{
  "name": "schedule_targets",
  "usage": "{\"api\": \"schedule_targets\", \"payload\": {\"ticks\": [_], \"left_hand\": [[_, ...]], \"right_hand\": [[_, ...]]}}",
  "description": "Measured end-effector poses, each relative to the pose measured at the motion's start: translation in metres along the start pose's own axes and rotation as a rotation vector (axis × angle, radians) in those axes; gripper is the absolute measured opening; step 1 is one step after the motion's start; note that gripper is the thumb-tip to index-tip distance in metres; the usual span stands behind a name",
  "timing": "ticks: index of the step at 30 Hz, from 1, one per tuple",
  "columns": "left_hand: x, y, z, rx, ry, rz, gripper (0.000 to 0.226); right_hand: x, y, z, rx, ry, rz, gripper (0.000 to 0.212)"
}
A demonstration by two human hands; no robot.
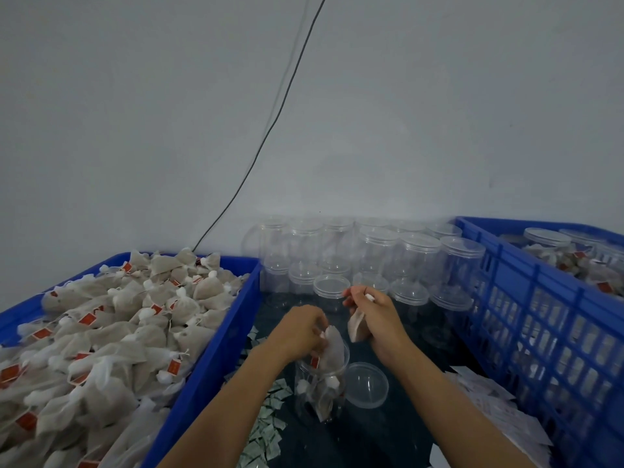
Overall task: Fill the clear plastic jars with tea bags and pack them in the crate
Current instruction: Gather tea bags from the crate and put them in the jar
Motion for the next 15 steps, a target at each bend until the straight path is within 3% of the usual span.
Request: {"api": "schedule_targets", "payload": {"ticks": [2, 5, 11, 15], "left_hand": [[0.011, 0.002, 0.002, 0.050, -0.085, -0.192, 0.020], [0.025, -0.016, 0.005, -0.027, -0.192, -0.461, 0.021], [0.012, -0.047, 0.000, -0.324, -0.024, -0.509, 0.028], [0.014, -0.049, 0.006, -0.424, 0.043, -0.480, 0.029]], "right_hand": [[0.004, -0.004, -0.002, 0.020, -0.016, -0.095, 0.024], [0.011, -0.007, -0.005, 0.064, -0.033, -0.169, 0.025], [0.018, -0.004, -0.004, 0.093, -0.012, -0.099, 0.027], [0.016, -0.005, -0.002, 0.083, 0.027, -0.010, 0.025]]}}
Point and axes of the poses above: each hand's wrist, its own z-axis away from the middle knuckle, its own y-axis out of the back of the hand, x = y × z, the point moved 10 cm from there along -z, towards the middle knuckle, and after that the axes turned 9 degrees about z, right-handed, at the moved point
